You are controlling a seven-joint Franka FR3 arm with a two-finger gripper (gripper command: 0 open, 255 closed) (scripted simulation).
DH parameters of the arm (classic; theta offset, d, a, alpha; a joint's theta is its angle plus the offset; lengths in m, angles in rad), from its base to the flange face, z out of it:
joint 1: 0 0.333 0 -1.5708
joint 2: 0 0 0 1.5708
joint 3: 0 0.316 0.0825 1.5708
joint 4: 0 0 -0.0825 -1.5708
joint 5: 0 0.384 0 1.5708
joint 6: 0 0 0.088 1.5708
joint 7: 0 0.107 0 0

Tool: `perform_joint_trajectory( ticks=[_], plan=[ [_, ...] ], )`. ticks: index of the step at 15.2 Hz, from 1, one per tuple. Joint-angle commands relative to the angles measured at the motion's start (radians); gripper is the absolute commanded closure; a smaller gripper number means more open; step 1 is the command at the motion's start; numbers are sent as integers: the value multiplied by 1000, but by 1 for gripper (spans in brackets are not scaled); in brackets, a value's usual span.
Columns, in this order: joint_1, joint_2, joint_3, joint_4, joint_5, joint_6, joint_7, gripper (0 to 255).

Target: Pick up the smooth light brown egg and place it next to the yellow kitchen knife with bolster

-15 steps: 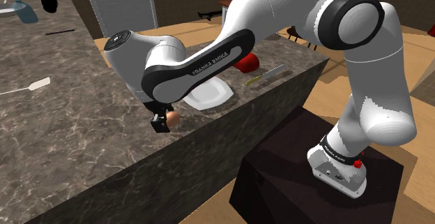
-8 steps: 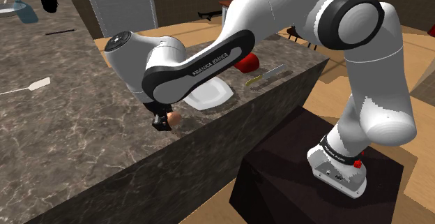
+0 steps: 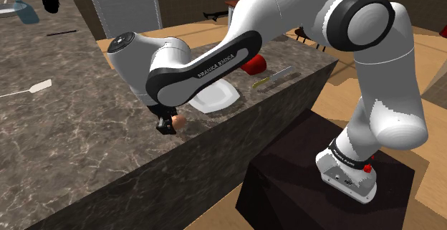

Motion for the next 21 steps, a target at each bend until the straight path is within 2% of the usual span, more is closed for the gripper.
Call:
perform_joint_trajectory(
  ticks=[1, 21],
  plan=[
    [0, 0, 0, 0, 0, 0, 0, 255],
    [7, -77, 22, 153, 41, -217, -54, 255]
  ],
)
